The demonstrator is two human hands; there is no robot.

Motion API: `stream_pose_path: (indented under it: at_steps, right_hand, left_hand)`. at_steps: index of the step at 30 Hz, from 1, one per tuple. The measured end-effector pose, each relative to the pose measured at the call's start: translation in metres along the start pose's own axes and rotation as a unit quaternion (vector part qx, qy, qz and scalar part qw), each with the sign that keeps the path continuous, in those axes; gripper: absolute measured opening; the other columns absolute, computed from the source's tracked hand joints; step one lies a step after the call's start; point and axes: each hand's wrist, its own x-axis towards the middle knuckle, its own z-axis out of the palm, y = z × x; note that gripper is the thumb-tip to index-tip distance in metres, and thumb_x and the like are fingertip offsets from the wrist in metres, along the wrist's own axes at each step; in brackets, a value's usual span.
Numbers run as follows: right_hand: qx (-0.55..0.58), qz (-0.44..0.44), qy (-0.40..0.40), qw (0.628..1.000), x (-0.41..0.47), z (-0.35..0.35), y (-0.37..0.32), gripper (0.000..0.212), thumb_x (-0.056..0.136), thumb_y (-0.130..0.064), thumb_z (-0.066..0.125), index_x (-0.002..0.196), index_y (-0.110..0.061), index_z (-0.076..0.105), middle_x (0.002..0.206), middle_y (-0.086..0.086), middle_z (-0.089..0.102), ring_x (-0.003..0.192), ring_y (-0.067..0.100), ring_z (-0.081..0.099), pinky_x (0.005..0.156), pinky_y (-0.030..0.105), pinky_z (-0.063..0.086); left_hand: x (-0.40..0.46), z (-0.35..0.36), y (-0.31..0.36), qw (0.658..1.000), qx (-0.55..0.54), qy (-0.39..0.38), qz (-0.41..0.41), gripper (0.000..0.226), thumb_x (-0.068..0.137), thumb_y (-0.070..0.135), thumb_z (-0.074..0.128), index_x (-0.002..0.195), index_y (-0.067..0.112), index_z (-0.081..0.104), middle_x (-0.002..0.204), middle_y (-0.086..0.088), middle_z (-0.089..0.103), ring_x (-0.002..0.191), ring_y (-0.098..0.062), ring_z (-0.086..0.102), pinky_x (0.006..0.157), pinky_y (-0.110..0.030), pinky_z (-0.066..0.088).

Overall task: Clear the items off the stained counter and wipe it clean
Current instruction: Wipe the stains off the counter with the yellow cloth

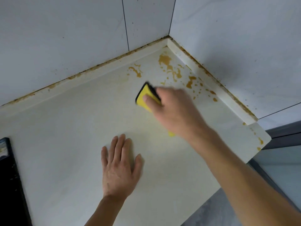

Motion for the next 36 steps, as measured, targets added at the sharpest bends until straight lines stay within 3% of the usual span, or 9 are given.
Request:
stream_pose_path:
  at_steps: [2, 6, 11, 16, 19, 23, 27, 30, 36]
  right_hand:
    - [0.016, 0.012, -0.082, 0.996, -0.016, 0.035, -0.001, 0.041, 0.103, -0.045, 0.055, 0.073, -0.017, 0.048, 0.073, 0.011, 0.064, 0.079, 0.032, 0.064, 0.063, 0.035, 0.026]
    - [0.139, 0.043, -0.195, 0.97, -0.043, 0.078, 0.0, 0.052, 0.101, -0.044, 0.058, 0.063, -0.016, 0.037, 0.05, -0.002, 0.043, 0.05, 0.011, 0.045, 0.048, 0.026, 0.03]
    - [0.118, 0.061, -0.149, 0.98, -0.025, 0.08, 0.02, 0.053, 0.099, -0.055, 0.056, 0.065, -0.017, 0.042, 0.052, -0.009, 0.051, 0.05, 0.007, 0.047, 0.048, 0.024, 0.029]
    - [-0.013, 0.09, -0.107, 0.99, 0.005, 0.071, 0.069, 0.043, 0.099, -0.058, 0.053, 0.08, -0.02, 0.052, 0.08, 0.007, 0.068, 0.087, 0.035, 0.067, 0.071, 0.039, 0.047]
    - [-0.072, 0.095, -0.089, 0.989, 0.008, 0.076, 0.094, 0.034, 0.1, -0.055, 0.056, 0.102, -0.021, 0.063, 0.096, 0.005, 0.072, 0.098, 0.034, 0.068, 0.077, 0.039, 0.048]
    - [-0.134, 0.019, -0.012, 0.991, -0.008, 0.088, 0.107, 0.054, 0.093, -0.048, 0.068, 0.137, -0.02, 0.057, 0.132, 0.005, 0.061, 0.119, 0.032, 0.062, 0.091, 0.043, 0.051]
    - [-0.129, -0.156, -0.035, 0.979, -0.037, 0.107, 0.106, 0.058, 0.102, -0.043, 0.055, 0.154, -0.018, 0.048, 0.164, 0.002, 0.04, 0.156, 0.023, 0.031, 0.125, 0.043, 0.029]
    - [-0.174, -0.196, -0.098, 0.96, -0.06, 0.123, 0.112, 0.059, 0.109, -0.042, 0.036, 0.164, -0.02, 0.032, 0.173, -0.001, 0.021, 0.162, 0.02, 0.01, 0.129, 0.049, 0.019]
    - [-0.194, -0.234, -0.107, 0.947, -0.026, 0.151, 0.08, 0.059, 0.11, -0.045, 0.028, 0.165, -0.026, 0.027, 0.174, -0.005, 0.019, 0.162, 0.019, 0.013, 0.13, 0.047, 0.013]
  left_hand:
    - [0.0, 0.0, 0.0, 1.0, 0.0, -0.003, -0.001, 0.066, 0.098, 0.051, 0.046, 0.149, 0.011, 0.052, 0.167, -0.006, 0.042, 0.16, -0.028, 0.029, 0.13, -0.058, 0.019]
    - [0.001, 0.001, -0.002, 1.0, -0.001, -0.009, 0.006, 0.063, 0.098, 0.047, 0.052, 0.15, 0.012, 0.05, 0.164, -0.005, 0.045, 0.161, -0.027, 0.026, 0.128, -0.059, 0.02]
    - [0.001, 0.003, -0.003, 1.0, -0.005, -0.002, 0.002, 0.064, 0.098, 0.049, 0.051, 0.153, 0.015, 0.048, 0.166, 0.0, 0.04, 0.162, -0.023, 0.023, 0.131, -0.055, 0.016]
    - [0.0, 0.004, -0.003, 1.0, -0.009, 0.018, 0.002, 0.065, 0.099, 0.051, 0.05, 0.15, 0.012, 0.052, 0.168, -0.003, 0.04, 0.16, -0.026, 0.029, 0.13, -0.056, 0.018]
    - [-0.001, 0.004, -0.003, 1.0, -0.004, 0.023, 0.004, 0.064, 0.099, 0.052, 0.049, 0.149, 0.012, 0.052, 0.167, -0.004, 0.041, 0.16, -0.026, 0.029, 0.13, -0.056, 0.018]
    - [0.0, 0.006, -0.004, 1.0, 0.0, 0.026, 0.006, 0.063, 0.1, 0.051, 0.05, 0.15, 0.012, 0.051, 0.167, -0.003, 0.04, 0.16, -0.026, 0.029, 0.13, -0.055, 0.018]
    - [0.0, 0.006, -0.004, 1.0, 0.005, 0.025, 0.009, 0.063, 0.101, 0.051, 0.05, 0.15, 0.013, 0.051, 0.168, -0.003, 0.039, 0.16, -0.026, 0.028, 0.131, -0.055, 0.017]
    - [-0.001, 0.006, -0.004, 1.0, 0.01, 0.021, 0.007, 0.063, 0.102, 0.051, 0.049, 0.153, 0.013, 0.048, 0.169, -0.003, 0.037, 0.162, -0.024, 0.025, 0.131, -0.056, 0.017]
    - [-0.001, 0.005, -0.003, 1.0, 0.016, 0.018, 0.001, 0.066, 0.101, 0.052, 0.049, 0.153, 0.012, 0.048, 0.168, -0.003, 0.038, 0.162, -0.026, 0.025, 0.13, -0.057, 0.018]
